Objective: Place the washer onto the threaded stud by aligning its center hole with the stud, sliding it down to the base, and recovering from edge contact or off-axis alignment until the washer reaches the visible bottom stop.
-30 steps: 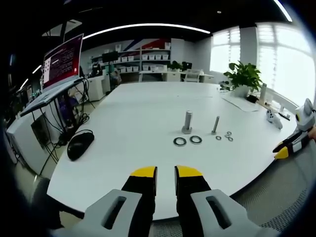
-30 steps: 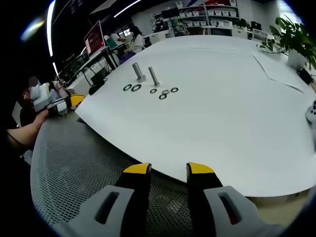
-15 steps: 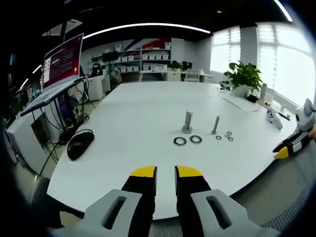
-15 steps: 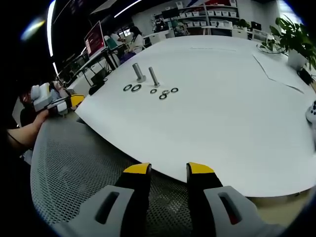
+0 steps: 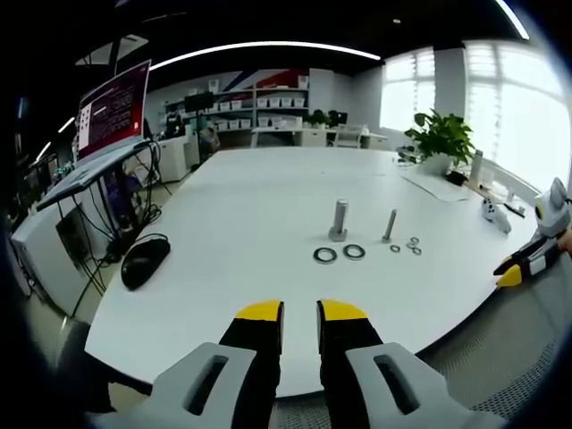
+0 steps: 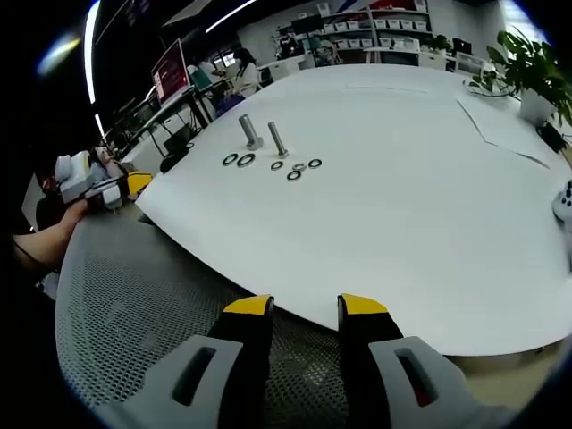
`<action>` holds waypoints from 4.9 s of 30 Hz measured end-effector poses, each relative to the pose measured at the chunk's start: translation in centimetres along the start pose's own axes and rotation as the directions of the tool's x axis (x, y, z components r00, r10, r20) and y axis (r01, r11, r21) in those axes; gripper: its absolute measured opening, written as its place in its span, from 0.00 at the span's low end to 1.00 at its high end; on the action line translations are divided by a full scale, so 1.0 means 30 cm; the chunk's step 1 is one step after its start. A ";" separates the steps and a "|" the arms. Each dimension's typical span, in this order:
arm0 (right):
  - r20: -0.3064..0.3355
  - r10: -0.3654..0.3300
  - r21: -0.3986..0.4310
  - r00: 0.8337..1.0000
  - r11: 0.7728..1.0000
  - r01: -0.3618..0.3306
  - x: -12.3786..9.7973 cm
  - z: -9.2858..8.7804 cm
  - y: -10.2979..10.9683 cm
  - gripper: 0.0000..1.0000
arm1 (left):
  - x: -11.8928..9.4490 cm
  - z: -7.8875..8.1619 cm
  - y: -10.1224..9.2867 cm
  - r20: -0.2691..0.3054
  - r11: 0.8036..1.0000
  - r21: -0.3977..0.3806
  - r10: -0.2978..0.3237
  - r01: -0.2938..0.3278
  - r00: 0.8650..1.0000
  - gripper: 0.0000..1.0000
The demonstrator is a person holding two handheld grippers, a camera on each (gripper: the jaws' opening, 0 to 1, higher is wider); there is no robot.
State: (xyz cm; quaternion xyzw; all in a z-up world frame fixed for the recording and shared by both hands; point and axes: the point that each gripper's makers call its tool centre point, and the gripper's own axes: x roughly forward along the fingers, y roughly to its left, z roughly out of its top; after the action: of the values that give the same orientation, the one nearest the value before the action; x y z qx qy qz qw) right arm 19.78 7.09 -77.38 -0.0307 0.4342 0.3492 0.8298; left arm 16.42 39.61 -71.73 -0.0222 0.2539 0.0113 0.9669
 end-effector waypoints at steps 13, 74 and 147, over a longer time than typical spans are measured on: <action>-0.013 0.003 -0.016 1.000 1.000 -0.003 0.001 -0.002 0.004 0.31 | 0.001 0.001 -0.001 0.000 1.000 0.003 -0.003 0.003 1.000 0.12; -0.167 0.039 -0.407 0.985 0.907 -0.105 0.132 0.330 0.032 0.34 | 0.001 0.012 0.011 0.024 1.000 0.001 0.010 -0.010 1.000 0.12; -0.503 -0.068 -0.700 0.862 0.617 -0.359 0.431 0.347 0.063 0.19 | 0.012 -0.009 0.020 -0.012 0.999 -0.045 0.011 -0.011 1.000 0.03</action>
State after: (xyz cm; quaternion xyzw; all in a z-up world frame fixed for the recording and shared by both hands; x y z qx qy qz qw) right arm 30.82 19.35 -80.02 -0.4333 0.4343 0.5504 0.5663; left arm 16.58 40.19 -72.16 -0.0428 0.2594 0.0222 0.9646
